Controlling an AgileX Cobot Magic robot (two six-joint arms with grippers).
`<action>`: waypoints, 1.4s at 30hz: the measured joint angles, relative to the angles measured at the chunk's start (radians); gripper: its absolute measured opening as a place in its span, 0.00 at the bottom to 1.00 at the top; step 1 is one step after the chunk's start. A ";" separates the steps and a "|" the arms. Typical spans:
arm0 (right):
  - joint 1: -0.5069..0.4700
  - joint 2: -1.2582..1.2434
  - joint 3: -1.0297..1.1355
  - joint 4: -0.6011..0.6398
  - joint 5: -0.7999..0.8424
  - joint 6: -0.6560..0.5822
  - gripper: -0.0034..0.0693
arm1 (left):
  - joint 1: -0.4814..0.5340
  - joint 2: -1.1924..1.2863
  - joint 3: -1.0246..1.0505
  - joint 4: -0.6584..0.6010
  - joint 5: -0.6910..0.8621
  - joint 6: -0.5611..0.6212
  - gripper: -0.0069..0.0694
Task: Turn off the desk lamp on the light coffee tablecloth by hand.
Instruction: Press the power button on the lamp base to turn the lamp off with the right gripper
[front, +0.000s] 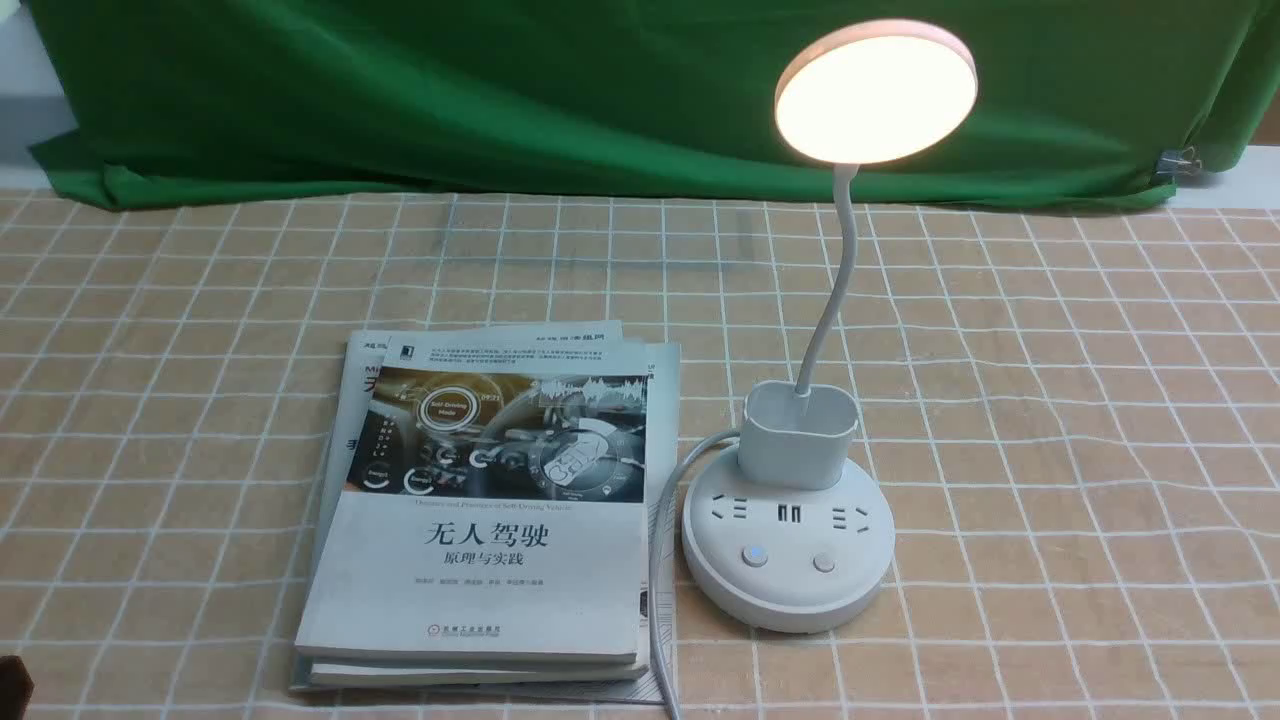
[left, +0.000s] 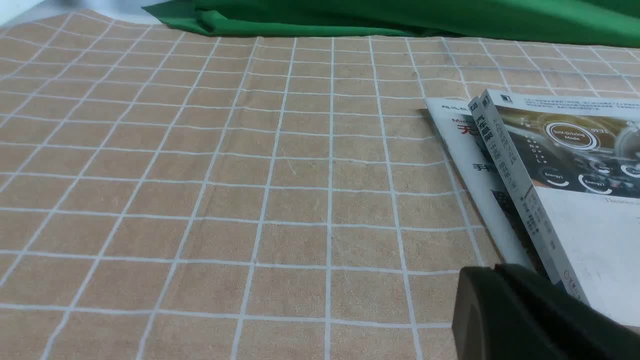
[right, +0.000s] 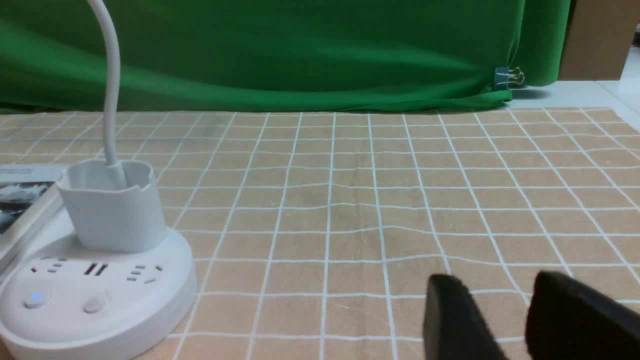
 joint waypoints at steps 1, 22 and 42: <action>0.000 0.000 0.000 0.000 0.000 0.000 0.38 | 0.000 0.000 0.000 0.000 0.000 0.000 0.10; 0.000 0.000 0.000 0.000 0.000 0.000 0.38 | 0.000 0.000 0.000 0.000 0.000 0.000 0.10; 0.000 0.000 0.000 0.099 -0.233 0.380 0.38 | 0.000 0.000 0.000 0.000 0.000 0.000 0.10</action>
